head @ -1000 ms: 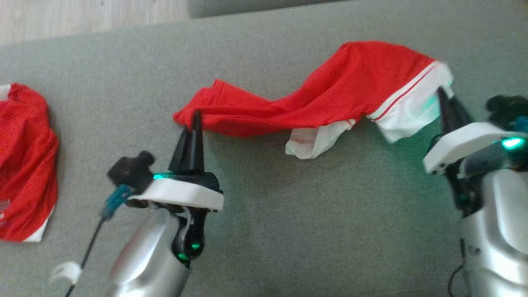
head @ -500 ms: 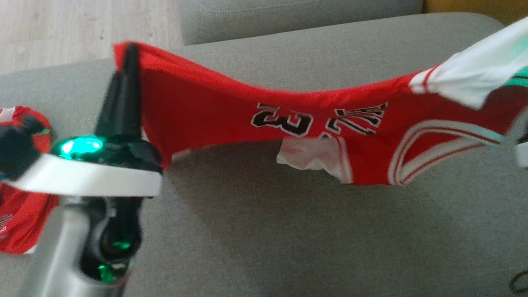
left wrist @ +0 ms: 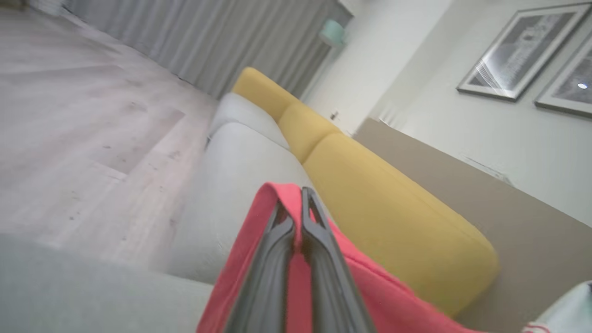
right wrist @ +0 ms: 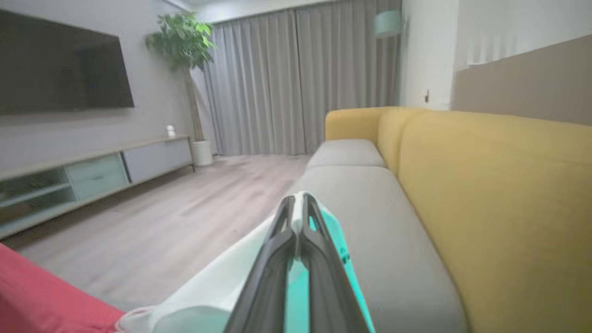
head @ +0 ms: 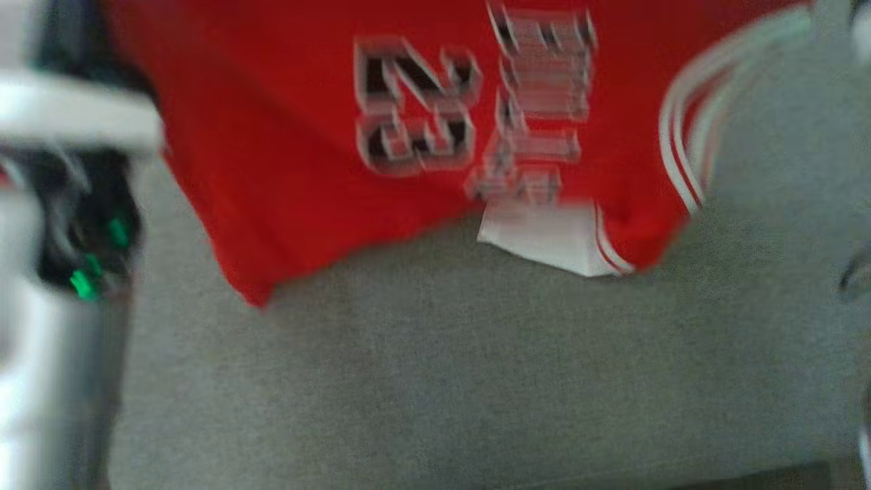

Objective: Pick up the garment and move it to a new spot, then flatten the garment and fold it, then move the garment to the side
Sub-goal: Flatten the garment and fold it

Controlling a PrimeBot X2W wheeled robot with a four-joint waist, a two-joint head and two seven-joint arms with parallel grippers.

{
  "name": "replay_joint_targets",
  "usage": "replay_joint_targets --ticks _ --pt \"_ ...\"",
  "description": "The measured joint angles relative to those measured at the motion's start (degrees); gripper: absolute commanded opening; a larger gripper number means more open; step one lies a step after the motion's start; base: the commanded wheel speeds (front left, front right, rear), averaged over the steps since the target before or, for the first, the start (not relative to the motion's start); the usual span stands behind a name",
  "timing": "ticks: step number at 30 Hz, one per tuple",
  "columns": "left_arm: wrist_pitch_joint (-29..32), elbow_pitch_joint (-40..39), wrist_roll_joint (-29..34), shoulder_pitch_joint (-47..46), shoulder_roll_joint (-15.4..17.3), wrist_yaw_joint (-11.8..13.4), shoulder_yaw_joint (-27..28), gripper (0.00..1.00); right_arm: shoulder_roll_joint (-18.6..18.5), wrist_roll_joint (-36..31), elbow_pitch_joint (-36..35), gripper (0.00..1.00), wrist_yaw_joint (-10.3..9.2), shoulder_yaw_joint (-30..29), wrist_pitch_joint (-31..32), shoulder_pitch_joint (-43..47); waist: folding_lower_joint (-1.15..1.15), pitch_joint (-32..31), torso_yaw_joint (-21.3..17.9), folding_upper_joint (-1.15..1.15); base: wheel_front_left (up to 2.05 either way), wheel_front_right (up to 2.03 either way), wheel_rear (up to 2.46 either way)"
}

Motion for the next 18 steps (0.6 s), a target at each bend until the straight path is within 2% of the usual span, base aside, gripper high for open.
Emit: replay_joint_targets --ticks 2,5,9,13,18 --pt "-2.56 5.89 2.0 -7.61 0.18 -0.54 1.54 0.0 -0.34 2.23 6.89 0.0 0.0 2.09 -4.09 -9.76 0.01 3.21 -0.19 0.0 0.0 0.0 0.0" --pt "-7.82 13.7 4.14 -18.59 -0.4 -2.21 2.99 0.0 -2.02 1.99 14.99 0.0 0.0 4.15 -12.25 -22.0 0.02 7.72 -0.33 0.0 0.0 0.0 0.0" --pt "-15.56 22.34 5.98 -29.64 -2.2 -4.83 4.04 0.0 -3.04 -0.52 23.43 0.0 0.0 6.62 -23.08 -32.3 0.03 11.87 -0.06 0.0 0.0 0.0 0.0" --pt "-21.14 26.47 8.13 -35.79 -2.96 -7.62 4.33 0.0 -3.67 -2.89 27.93 0.0 0.0 6.91 -32.72 -39.34 0.01 12.19 1.04 0.0 0.0 0.0 0.0" --pt "-24.02 26.88 10.95 -40.48 -2.44 -11.28 4.55 0.0 -5.92 -4.76 27.77 0.0 0.0 8.89 -36.22 -44.4 -0.04 10.7 1.18 0.0 0.0 0.0 0.0"
